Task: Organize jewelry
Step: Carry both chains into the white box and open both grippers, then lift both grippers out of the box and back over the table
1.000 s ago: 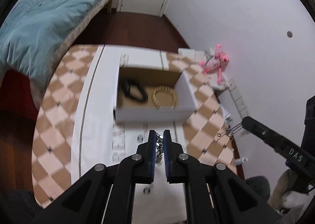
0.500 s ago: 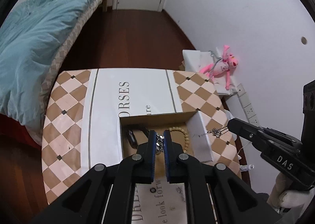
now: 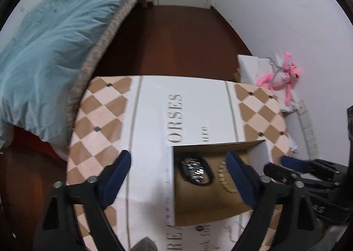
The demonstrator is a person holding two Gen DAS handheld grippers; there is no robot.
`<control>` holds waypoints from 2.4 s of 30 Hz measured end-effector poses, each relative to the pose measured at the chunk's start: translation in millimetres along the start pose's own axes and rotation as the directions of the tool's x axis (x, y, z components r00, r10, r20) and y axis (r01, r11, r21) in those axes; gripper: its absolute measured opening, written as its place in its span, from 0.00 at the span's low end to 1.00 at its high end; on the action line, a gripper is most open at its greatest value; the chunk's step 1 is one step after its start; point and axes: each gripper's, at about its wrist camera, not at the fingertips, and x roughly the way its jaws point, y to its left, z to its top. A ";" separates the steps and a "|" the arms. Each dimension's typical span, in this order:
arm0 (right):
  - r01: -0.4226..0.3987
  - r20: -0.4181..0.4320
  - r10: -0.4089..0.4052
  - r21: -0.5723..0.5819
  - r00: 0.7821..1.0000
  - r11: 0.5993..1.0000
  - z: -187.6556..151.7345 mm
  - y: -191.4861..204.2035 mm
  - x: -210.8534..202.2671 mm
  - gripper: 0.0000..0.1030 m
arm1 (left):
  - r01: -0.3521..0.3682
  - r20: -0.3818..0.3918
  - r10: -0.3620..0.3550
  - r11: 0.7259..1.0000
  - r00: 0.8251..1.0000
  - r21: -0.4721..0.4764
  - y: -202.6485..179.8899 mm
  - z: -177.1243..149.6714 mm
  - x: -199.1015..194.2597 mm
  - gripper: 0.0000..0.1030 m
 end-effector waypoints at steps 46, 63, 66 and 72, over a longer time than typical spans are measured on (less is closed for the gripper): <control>0.328 0.387 -0.337 0.091 0.858 0.940 -147.5 30.7 -137.9 0.96 | -0.076 0.216 0.075 0.997 0.974 -0.001 -26.2 -117.1 -113.4 1.00; 0.236 0.247 -0.263 0.131 0.933 0.963 -177.8 3.7 -97.3 0.96 | -0.190 0.165 0.200 0.979 0.966 -0.071 -8.0 -146.8 -85.7 1.00; 0.199 0.149 -0.220 0.143 0.964 0.969 -187.0 -14.5 -46.0 0.96 | -0.229 0.102 0.234 0.971 0.967 -0.064 -1.7 -163.3 -55.5 1.00; 0.195 0.070 -0.204 0.120 0.976 0.973 -195.6 -20.6 22.1 0.80 | -0.282 -0.026 0.281 0.958 0.959 -0.059 8.7 -191.0 -2.5 1.00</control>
